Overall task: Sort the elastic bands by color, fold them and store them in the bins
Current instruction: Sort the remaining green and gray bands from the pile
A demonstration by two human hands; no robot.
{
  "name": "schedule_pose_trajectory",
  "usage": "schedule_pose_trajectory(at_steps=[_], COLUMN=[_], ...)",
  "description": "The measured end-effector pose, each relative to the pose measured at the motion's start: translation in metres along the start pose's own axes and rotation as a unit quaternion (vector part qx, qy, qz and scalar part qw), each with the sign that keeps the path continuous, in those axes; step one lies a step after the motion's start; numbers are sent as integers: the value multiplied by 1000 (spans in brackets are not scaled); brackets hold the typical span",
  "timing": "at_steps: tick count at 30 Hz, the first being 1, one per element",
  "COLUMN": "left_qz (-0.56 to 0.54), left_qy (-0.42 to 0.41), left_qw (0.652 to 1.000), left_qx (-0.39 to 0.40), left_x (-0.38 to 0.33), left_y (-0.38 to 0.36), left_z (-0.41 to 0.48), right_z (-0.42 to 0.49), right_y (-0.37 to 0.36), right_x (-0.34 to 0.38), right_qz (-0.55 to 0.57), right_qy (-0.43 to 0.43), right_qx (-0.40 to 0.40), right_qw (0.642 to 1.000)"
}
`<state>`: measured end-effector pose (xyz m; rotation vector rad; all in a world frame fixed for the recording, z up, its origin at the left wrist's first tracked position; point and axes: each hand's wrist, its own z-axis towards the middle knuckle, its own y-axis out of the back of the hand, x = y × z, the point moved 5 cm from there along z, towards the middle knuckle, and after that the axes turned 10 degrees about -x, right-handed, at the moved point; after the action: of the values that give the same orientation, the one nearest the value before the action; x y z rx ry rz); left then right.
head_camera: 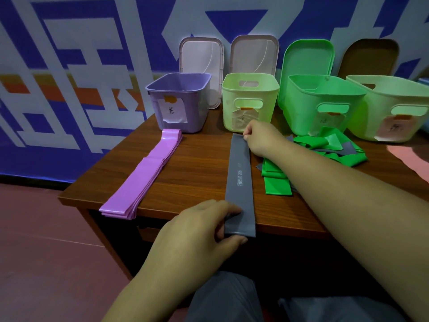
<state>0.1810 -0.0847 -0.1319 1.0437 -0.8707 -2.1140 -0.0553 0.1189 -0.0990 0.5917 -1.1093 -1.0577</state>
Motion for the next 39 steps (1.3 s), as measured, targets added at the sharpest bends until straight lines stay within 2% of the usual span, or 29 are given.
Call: schedule_pose_trajectory(at_steps=[14, 23, 26, 33, 39], left_qz=[37, 39, 25, -22, -94], left_qy=[-12, -46, -54, -47, -37], left_qw=[999, 998, 998, 997, 994], left_qx=[-9, -18, -28, -58, -31], left_x=[-7, -14, -12, -6, 5], left_y=[6, 12, 13, 11, 4], left_z=[-1, 1, 2, 13, 19], right_z=[7, 10, 12, 20, 15], right_y=[-7, -11, -12, -2, -1], right_x=[-1, 3, 4, -1, 2], right_qz=[-24, -92, -108, -91, -67], right_qy=[11, 22, 26, -7, 0], right_qx=[-9, 39, 36, -50, -31], right_qw=[1000, 995, 993, 995, 997])
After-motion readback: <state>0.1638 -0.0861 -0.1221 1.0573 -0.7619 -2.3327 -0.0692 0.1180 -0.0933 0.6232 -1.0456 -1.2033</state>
